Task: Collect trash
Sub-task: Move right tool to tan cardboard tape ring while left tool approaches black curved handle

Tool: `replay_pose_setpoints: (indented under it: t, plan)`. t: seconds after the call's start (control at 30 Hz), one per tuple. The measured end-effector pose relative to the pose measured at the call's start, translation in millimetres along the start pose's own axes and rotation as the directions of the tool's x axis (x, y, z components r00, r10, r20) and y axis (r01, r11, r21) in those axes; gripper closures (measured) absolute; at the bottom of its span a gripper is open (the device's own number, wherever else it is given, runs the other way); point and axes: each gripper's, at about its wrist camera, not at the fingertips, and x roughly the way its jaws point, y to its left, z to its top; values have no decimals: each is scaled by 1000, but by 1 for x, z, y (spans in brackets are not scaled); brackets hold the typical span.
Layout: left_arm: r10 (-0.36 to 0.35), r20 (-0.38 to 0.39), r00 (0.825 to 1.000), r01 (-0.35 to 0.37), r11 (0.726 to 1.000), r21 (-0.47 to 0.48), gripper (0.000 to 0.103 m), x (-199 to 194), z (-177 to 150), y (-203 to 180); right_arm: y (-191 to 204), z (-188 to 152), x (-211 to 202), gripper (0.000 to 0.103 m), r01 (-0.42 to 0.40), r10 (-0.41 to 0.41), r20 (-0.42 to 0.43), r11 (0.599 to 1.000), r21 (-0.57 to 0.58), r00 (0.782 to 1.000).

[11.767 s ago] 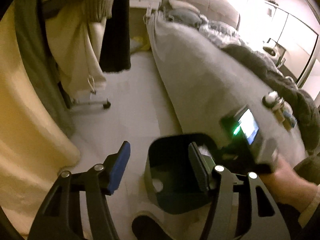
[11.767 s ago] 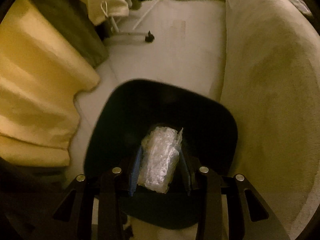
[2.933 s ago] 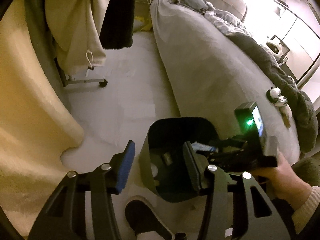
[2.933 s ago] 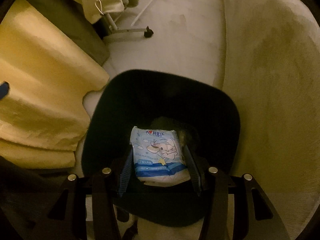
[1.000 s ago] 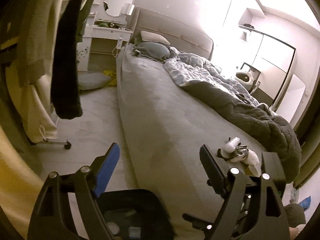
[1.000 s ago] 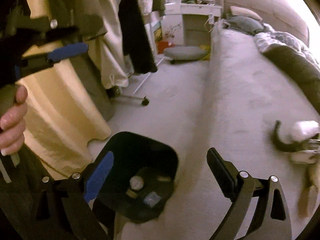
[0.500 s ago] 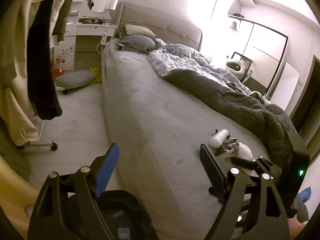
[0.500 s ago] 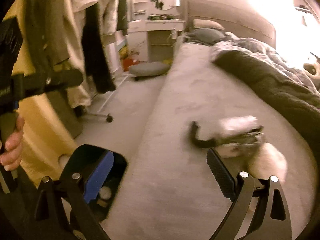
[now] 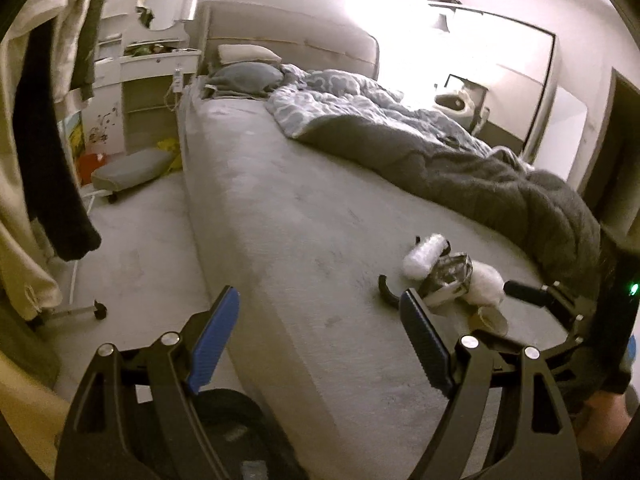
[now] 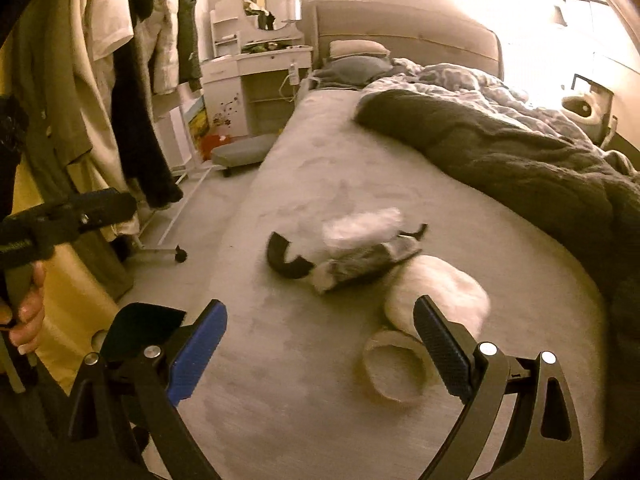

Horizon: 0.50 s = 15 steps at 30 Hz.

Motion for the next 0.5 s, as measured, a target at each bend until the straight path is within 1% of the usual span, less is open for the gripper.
replay_pose_setpoints:
  t: [0.07,0.2,0.33,0.5]
  plan:
    - [-15,-14,1000,15,1000,19,19,6,-1,-6,-7,-2,0,8,4,-4,-4,1000,11,1000]
    - [-52,-42,998,53,998,25,19,20,-3,-16,-18,-7,-1,8,8,-7,-13,1000,28,1000]
    - [-60,-64,996,64,996,63,19,32,-3,-29,-25,-14,-4,8,10,-9,-18,999,44,1000]
    - [-64,-95,993,73,994,87,19,47,-8,-38,-37,-22,0,8,7,-4,-37,997,80,999]
